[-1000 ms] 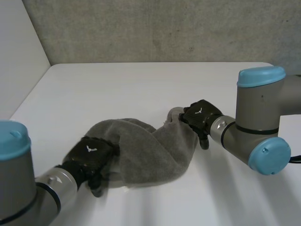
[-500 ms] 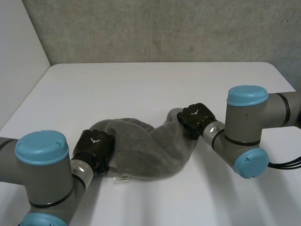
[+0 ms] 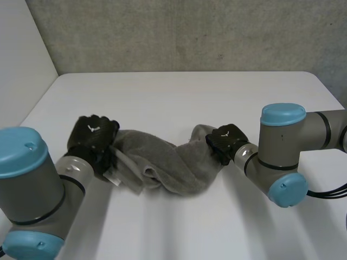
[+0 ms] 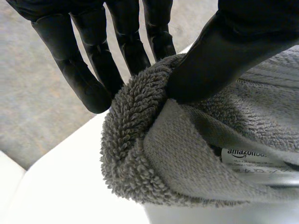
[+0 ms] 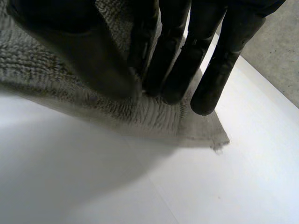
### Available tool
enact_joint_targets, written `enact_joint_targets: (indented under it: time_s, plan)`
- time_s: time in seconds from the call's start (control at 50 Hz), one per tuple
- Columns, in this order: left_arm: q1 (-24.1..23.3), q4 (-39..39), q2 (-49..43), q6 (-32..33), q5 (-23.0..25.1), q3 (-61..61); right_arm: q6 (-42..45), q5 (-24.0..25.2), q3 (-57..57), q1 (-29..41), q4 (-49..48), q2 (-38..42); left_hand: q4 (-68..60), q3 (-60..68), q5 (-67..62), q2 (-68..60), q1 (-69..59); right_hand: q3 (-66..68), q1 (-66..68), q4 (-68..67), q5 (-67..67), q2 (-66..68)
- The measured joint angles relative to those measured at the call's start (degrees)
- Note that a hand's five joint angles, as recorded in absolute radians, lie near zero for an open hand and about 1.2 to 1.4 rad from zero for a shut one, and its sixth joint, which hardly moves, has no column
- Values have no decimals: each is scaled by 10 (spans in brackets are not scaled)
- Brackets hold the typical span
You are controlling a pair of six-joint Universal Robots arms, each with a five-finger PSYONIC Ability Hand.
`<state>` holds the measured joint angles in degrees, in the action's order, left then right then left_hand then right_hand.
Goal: Fold the towel.
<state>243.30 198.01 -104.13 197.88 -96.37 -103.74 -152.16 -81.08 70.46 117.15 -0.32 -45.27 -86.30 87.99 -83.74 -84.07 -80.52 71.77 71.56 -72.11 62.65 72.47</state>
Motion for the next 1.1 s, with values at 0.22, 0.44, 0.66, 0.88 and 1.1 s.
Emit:
enact_joint_targets:
  time_s: [0.22, 0.44, 0.66, 0.88, 1.1]
  plan:
    - [36, -21, 82, -109, 41, 24, -63, 1, 1, -7, -10, -56, -4, 2, 0, 0, -2, 44, 39, -42, 37, 25]
    - [61, -147, 163, -190, 101, 111, -68, 39, -11, -63, 101, -207, -4, 3, -3, 0, -2, 47, 40, -42, 37, 29]
    - [94, -298, 139, -214, 175, 151, 93, 71, -28, -139, 303, -284, -4, 3, -4, 0, -3, 47, 41, -42, 37, 29]
    - [99, -345, 9, -203, 196, 274, 74, 67, -110, -124, 237, -222, -4, 3, -4, -3, -3, 47, 41, -42, 37, 29]
    - [96, -269, -84, -305, 191, 592, -113, -23, -170, -101, -139, -204, -4, 4, -4, -3, -5, 47, 43, -42, 37, 29]
